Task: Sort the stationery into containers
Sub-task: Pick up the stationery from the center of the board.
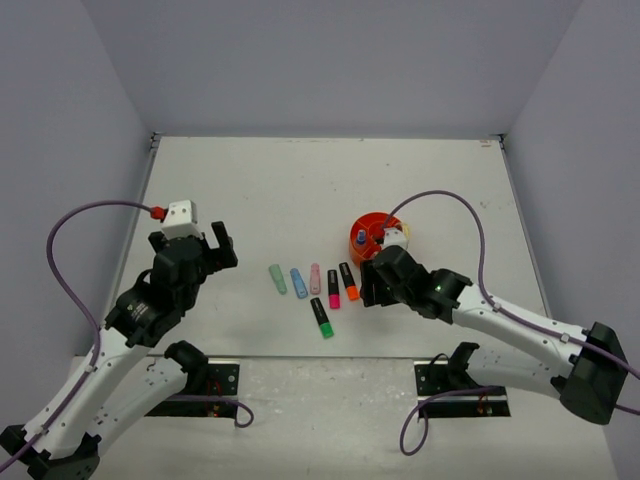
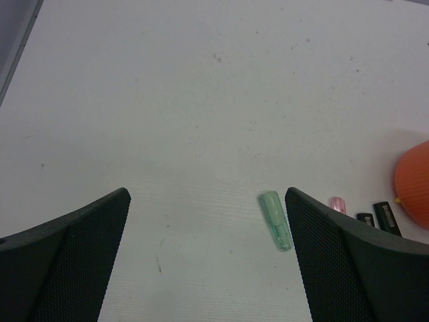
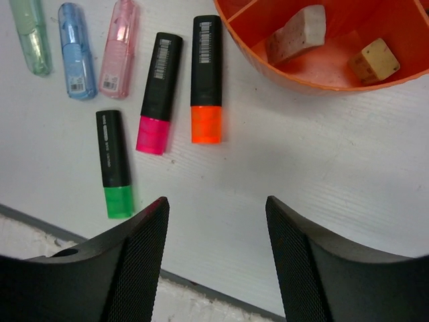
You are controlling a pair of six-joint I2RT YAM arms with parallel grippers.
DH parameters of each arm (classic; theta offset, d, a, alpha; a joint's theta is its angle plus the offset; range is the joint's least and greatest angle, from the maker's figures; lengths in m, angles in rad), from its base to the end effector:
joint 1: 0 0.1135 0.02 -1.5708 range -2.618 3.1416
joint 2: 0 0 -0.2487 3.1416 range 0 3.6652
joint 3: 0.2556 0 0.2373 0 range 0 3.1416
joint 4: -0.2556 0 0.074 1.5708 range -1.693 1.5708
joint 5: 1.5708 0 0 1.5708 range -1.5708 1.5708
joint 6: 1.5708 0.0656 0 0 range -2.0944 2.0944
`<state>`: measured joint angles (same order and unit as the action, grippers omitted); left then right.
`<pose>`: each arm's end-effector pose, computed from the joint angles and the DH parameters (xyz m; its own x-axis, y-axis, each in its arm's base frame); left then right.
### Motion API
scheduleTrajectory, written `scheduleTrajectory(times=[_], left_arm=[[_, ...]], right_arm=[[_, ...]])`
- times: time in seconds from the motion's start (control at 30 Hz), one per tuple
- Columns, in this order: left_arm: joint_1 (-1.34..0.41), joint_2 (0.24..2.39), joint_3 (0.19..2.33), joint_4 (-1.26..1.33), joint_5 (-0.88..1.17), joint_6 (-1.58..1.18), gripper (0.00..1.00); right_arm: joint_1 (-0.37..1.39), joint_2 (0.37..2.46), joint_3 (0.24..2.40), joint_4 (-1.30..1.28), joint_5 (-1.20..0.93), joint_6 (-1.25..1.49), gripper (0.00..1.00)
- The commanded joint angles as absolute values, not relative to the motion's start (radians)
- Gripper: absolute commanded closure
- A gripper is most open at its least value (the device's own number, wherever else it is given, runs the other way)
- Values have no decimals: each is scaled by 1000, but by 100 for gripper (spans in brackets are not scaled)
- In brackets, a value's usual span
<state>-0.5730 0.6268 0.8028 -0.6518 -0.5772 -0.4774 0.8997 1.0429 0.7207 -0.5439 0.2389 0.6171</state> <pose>0.1444 -0.0506 0.2996 -0.3633 -0.2238 -0.9044 -0.1353 0.9731 -0.1864 0.1494 0.1632 0.2076 -0.7715 -0.0675 -0.6326 -0.2687 0.9359 0.2278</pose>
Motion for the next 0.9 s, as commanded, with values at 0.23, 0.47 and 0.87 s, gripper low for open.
scheduleTrajectory(times=[0.23,0.47,0.87], left_arm=[[-558,626,792,-601,-560,-448,0],[-557,627,788,-597,-555,-447,0],[-583,965,697,-446,-267,-756,0]], right_arm=[[953,1256,842,-536,316,647,51],[1057,1407,912,-494,326,699,50],[1115,1298,948,-533,376,747,46]])
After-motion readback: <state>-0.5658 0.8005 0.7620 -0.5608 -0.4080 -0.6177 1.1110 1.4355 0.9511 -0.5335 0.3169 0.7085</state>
